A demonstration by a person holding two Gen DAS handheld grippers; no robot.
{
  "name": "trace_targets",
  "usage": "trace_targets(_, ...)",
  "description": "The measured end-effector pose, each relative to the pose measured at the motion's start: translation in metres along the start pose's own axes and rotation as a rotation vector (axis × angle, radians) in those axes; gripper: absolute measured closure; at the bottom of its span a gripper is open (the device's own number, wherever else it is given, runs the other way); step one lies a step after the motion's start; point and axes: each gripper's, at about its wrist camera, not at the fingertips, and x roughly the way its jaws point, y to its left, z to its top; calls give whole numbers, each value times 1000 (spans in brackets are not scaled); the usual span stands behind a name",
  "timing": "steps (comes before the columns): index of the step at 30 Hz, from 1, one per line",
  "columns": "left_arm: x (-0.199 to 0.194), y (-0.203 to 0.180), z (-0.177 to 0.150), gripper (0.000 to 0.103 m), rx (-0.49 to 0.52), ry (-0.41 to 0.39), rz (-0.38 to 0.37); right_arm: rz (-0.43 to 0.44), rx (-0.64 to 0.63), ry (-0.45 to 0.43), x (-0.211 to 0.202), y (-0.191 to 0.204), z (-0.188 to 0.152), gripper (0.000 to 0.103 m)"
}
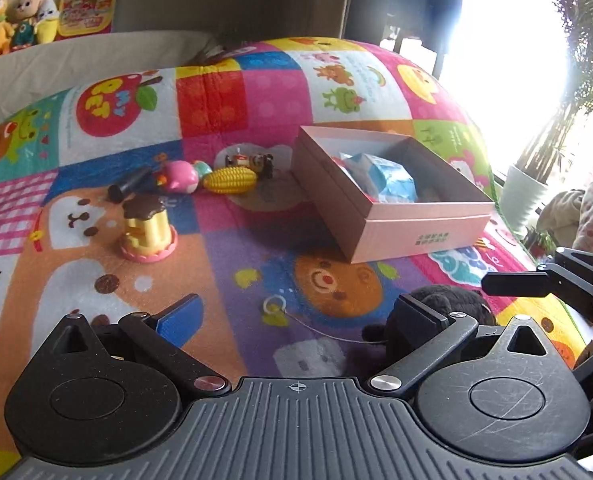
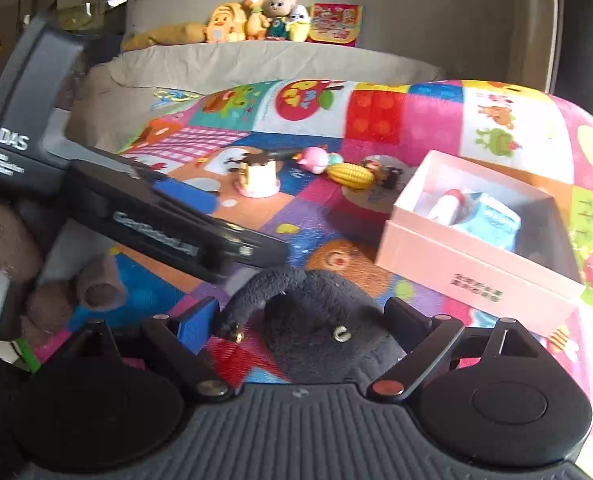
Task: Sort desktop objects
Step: 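Grasp the yellow pudding toy with the left gripper while the right gripper holds the plush cat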
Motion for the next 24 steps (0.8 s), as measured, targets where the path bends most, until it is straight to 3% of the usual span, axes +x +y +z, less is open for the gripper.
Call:
trace_targets(5, -6, 20, 1, 0, -15, -19, 56, -71, 33, 19, 17, -10, -9, 13)
trace_targets(9, 0, 30, -3, 0, -23, -4, 97, -46, 122, 16, 36, -22, -10, 13)
trace_targets(11, 5, 37, -2, 0, -29, -3, 128, -32, 138, 24, 42, -24, -9, 27)
trace_targets(13, 11, 45, 1, 0, -25, -10, 166, -33, 129, 20, 41, -24, -9, 28)
trace_targets(18, 38, 57, 20, 0, 65, -18, 261, -241, 87, -22, 33, -34, -15, 28)
trace_targets(20, 53, 61, 29, 1, 81, -7, 273, -274, 131, -14, 31, -47, -19, 28)
trace_targets(22, 67, 64, 37, 16, 86, 9, 276, -286, 176, -1, 30, -58, -25, 27)
trace_targets(24, 79, 65, 41, 21, 93, 23, 268, -280, 219, 5, 27, -66, -33, 24)
